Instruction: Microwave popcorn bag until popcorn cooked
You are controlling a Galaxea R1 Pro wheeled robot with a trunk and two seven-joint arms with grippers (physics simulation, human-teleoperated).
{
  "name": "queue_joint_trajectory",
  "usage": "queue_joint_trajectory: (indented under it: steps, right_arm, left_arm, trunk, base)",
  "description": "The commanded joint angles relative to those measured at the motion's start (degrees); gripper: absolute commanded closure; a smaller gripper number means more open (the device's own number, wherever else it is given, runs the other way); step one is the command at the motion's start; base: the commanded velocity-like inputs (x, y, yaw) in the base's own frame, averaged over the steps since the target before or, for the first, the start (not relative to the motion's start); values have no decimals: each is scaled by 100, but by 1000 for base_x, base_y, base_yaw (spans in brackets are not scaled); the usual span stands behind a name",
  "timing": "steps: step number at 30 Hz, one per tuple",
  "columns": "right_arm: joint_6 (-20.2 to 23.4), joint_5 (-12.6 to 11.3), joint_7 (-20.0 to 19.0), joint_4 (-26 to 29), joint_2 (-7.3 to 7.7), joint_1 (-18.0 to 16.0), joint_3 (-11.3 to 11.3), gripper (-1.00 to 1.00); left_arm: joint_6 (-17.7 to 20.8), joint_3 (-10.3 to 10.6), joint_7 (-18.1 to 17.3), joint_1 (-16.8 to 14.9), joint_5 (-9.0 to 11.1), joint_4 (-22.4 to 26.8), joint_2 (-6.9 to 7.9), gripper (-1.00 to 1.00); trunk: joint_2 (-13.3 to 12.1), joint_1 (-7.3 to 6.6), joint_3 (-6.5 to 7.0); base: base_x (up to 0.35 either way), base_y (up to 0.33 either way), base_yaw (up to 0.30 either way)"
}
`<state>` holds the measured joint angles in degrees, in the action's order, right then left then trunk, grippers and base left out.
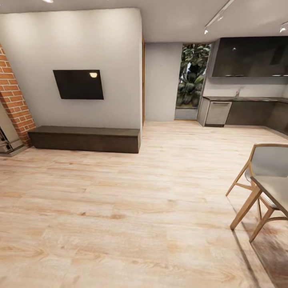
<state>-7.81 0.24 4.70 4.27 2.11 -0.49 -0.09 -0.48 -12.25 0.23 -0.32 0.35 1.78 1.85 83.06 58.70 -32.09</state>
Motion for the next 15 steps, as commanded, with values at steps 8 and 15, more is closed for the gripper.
queue_joint_trajectory:
  steps: [8,15]
  right_arm:
    - [-19,2,13,-5,0,-3,0,-100]
    - [-19,2,13,-5,0,-3,0,-100]
  left_arm:
    - [-5,-26,3,-3,2,-2,0,-100]
    - [-5,-27,3,-3,4,-2,0,-100]
  trunk:
    - [2,3,-5]
    - [2,3,-5]
  base:
    - [330,79,0]
    - [330,79,0]
